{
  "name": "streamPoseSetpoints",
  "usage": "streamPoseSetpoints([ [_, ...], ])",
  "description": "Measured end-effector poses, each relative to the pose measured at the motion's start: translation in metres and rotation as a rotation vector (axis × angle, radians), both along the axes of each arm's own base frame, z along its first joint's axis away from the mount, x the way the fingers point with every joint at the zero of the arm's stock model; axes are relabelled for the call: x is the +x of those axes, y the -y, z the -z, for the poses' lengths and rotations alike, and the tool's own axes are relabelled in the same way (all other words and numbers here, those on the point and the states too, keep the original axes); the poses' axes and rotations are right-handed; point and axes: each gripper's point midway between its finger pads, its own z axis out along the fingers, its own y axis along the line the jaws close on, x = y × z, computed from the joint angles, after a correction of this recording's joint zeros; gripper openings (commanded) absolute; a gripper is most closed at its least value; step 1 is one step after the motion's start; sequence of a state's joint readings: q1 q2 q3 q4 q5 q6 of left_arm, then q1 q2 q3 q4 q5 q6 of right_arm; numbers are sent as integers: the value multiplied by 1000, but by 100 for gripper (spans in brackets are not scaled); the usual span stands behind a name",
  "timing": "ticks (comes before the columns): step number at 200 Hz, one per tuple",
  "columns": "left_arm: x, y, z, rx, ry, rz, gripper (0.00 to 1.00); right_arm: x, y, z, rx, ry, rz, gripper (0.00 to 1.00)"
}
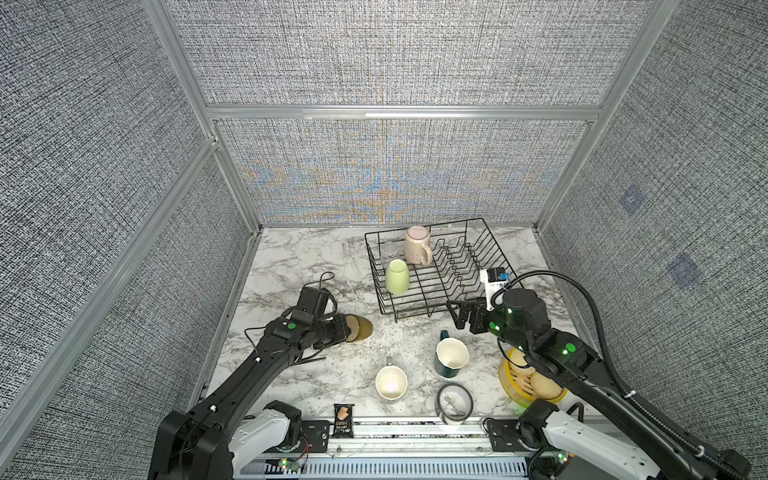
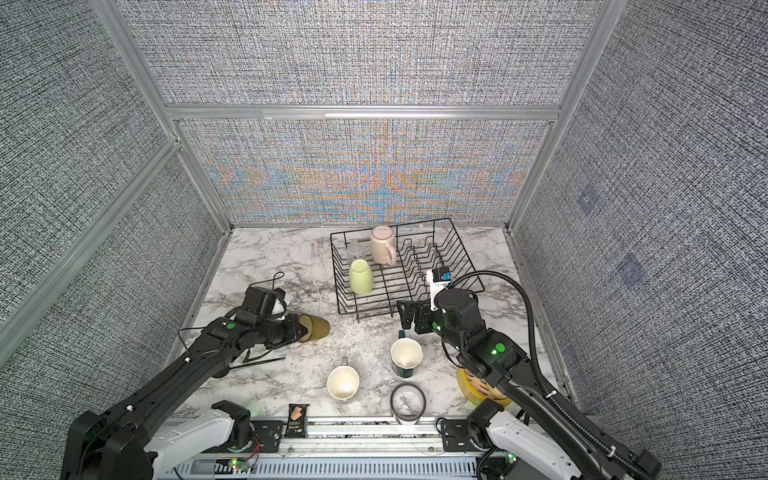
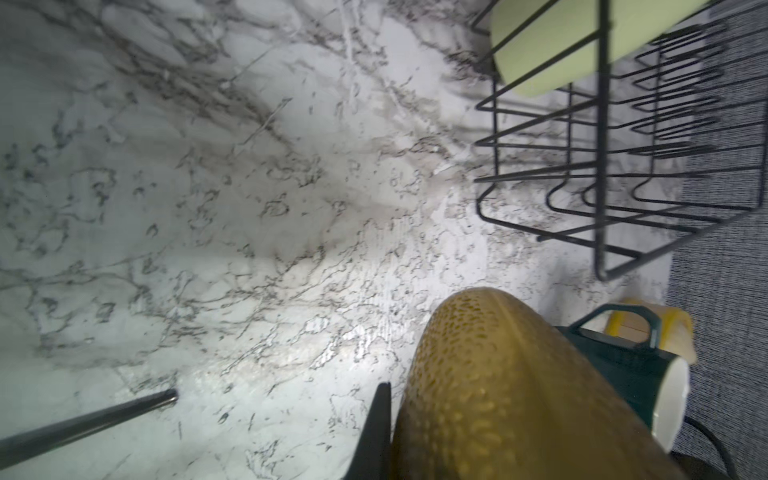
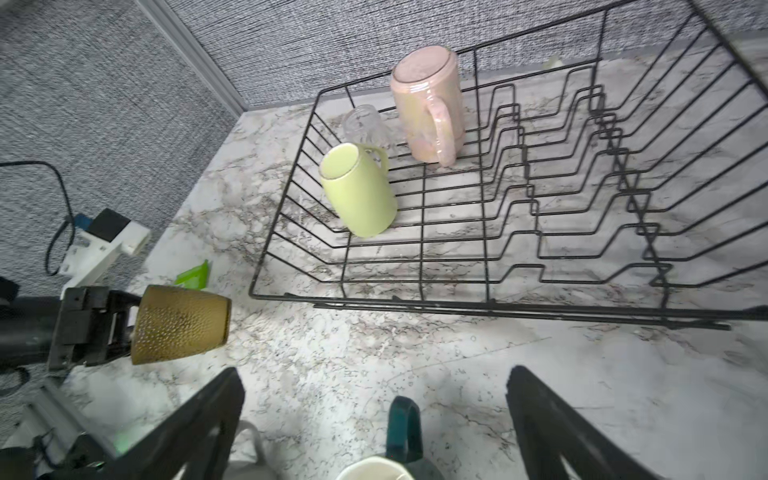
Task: Load the cups into the dish rack
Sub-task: 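Lift the amber glass toward the right gripper while it reaches in, then grasp the amber glass with the right gripper and open the left gripper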
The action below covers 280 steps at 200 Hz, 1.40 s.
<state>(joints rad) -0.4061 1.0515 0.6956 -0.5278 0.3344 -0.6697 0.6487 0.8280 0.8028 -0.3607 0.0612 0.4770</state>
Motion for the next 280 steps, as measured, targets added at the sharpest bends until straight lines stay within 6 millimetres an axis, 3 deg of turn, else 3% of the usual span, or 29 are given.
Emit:
streamPoseSetpoints([
  [120,5,59,-82,-429,161,164,0,-26,-84,-18,456,-290,-296,99],
  [168,5,72,-117,-583,212,199,0,-22,-112,-5,626,-417,-363,99],
  [189,4,77,-121,-623,208,213,0,-20,-126,-5,706,-465,-405,99],
  [235,1,92,-121,-676,176,243,0,-17,-148,-27,864,-483,-523,99],
  [280,2,99,-124,-698,169,261,0,-22,-160,-41,926,-479,-609,87],
])
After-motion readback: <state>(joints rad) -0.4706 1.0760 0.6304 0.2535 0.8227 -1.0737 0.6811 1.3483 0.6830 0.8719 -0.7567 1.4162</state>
